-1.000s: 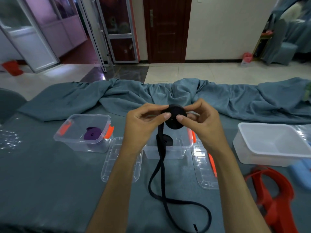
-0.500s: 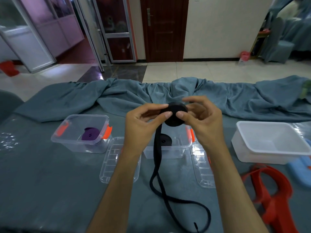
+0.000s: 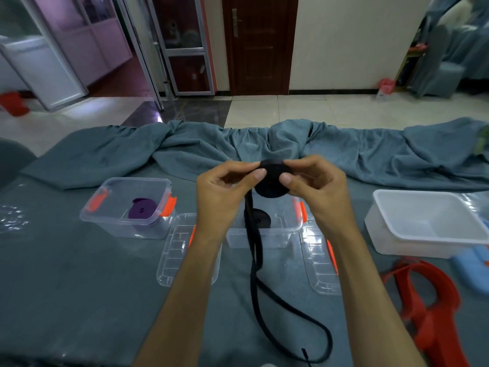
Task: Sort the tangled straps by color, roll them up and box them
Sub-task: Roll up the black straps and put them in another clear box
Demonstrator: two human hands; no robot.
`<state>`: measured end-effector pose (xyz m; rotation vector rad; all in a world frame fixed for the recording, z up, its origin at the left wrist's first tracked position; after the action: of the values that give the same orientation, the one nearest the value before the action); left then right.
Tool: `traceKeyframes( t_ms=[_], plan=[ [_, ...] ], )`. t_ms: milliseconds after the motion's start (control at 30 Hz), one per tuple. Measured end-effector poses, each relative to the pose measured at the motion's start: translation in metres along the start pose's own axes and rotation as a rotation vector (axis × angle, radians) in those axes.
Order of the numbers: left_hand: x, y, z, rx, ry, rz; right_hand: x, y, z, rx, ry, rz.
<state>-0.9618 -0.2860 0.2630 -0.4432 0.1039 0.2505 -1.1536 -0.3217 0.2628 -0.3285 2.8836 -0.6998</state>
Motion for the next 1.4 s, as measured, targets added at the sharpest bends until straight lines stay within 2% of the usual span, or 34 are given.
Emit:
traceKeyframes(
  t_ms=[100,200,300,467,633,800,900,1000,1067,1167,1233,1333,1400],
  plan=[
    [0.001,0.001,-0.002,0.037,0.010,-0.014,-0.001,0.000,0.003,-0.032,-0.035,-0.027],
    [-0.005,-0.004,0.000,0.040,-0.025,-0.125,0.005,-0.002,-0.007,0.049,-0.011,0.046],
    [-0.006,-0.005,0.000,0.049,-0.068,-0.211,0.006,-0.001,-0.005,0.040,-0.072,0.093],
    [0.007,-0.006,0.005,0.002,-0.122,-0.083,-0.010,-0.003,0.008,-0.076,-0.094,-0.080],
    [0.007,-0.002,0.003,-0.018,-0.147,-0.042,-0.015,-0.005,0.003,-0.055,-0.049,-0.153],
    [-0.004,0.001,-0.001,-0.001,-0.048,-0.084,-0.005,-0.007,-0.005,0.044,0.068,-0.066],
    [-0.002,-0.003,0.001,-0.031,-0.097,-0.127,-0.004,-0.006,-0.007,0.077,0.057,-0.029],
    [0.008,-0.003,0.003,-0.035,-0.084,-0.027,-0.009,-0.005,0.000,0.005,-0.009,-0.063],
    [0.009,0.000,0.003,-0.028,-0.038,0.023,-0.006,-0.005,0.000,0.027,0.038,-0.020],
    [0.002,-0.002,0.001,0.002,0.000,-0.072,-0.003,-0.004,-0.002,0.062,0.000,0.067],
    [0.002,-0.002,0.001,0.020,0.006,-0.119,-0.006,-0.003,0.001,0.019,-0.092,0.043],
    [0.008,0.000,0.007,-0.002,0.024,-0.054,-0.009,-0.004,0.005,-0.045,-0.103,-0.052],
    [0.008,0.001,0.008,-0.019,0.015,-0.020,-0.007,-0.004,0.006,-0.050,-0.087,-0.053]
  ],
)
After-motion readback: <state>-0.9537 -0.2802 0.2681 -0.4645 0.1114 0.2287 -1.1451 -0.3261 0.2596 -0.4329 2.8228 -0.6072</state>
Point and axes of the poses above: each hand's wrist, its own y-axis away from the middle knuckle, its own x-axis out of the back of the hand, z = x × y, the point moved 10 cm from there along -y, towards the middle knuckle, and after that the axes turned 4 degrees about x, right-handed, at the moved point
